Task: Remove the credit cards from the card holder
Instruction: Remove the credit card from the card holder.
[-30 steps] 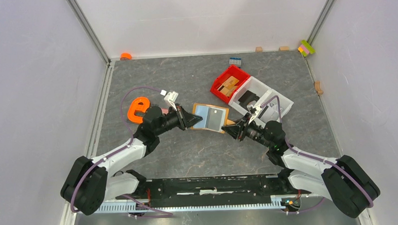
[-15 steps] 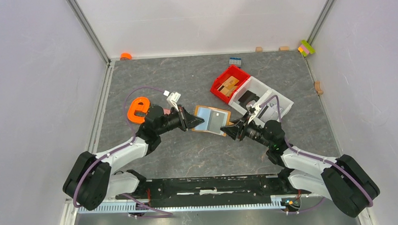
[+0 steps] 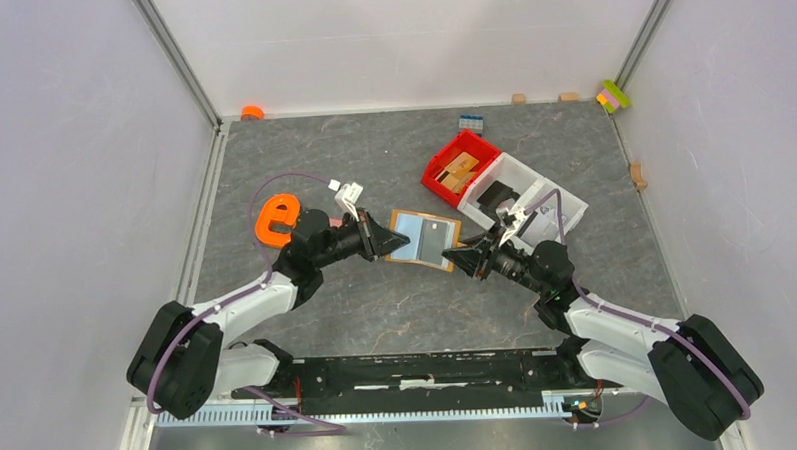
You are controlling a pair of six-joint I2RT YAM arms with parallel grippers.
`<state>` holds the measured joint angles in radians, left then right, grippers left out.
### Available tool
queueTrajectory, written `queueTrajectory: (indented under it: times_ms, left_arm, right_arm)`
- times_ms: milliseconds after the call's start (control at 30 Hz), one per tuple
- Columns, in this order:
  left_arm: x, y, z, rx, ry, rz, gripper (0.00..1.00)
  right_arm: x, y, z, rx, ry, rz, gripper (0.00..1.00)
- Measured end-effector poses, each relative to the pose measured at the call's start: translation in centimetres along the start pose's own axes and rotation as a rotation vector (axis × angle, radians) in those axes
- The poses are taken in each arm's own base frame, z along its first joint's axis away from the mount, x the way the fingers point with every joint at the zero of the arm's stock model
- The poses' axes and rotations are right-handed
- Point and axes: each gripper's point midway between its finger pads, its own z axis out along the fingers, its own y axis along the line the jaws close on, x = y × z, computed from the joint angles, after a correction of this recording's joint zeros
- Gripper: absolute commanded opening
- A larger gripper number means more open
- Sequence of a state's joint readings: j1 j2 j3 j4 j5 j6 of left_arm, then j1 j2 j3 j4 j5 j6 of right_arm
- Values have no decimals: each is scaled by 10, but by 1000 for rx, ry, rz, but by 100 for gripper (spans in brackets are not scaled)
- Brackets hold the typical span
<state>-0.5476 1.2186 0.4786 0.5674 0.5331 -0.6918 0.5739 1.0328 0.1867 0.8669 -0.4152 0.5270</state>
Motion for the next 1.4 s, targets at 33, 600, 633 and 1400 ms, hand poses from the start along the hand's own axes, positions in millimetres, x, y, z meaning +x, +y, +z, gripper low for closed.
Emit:
queueTrajectory:
  times_ms: [33,600,633,1400]
  left_arm:
    - [-1,0,0,0,0,0,2]
    - [3,4,2,-12,15,-11,2]
    - [3,4,2,-12,15,-12,2]
    - [14,7,12,-6,69,-31,2]
  right_arm:
    - [-1,1,0,-3,-3,-2,32]
    - [-5,9,1,-46,-16,-8,21]
    - [-4,8,1,-44,-14,-6,20]
    - [12,-6,4,16,53,23,27]
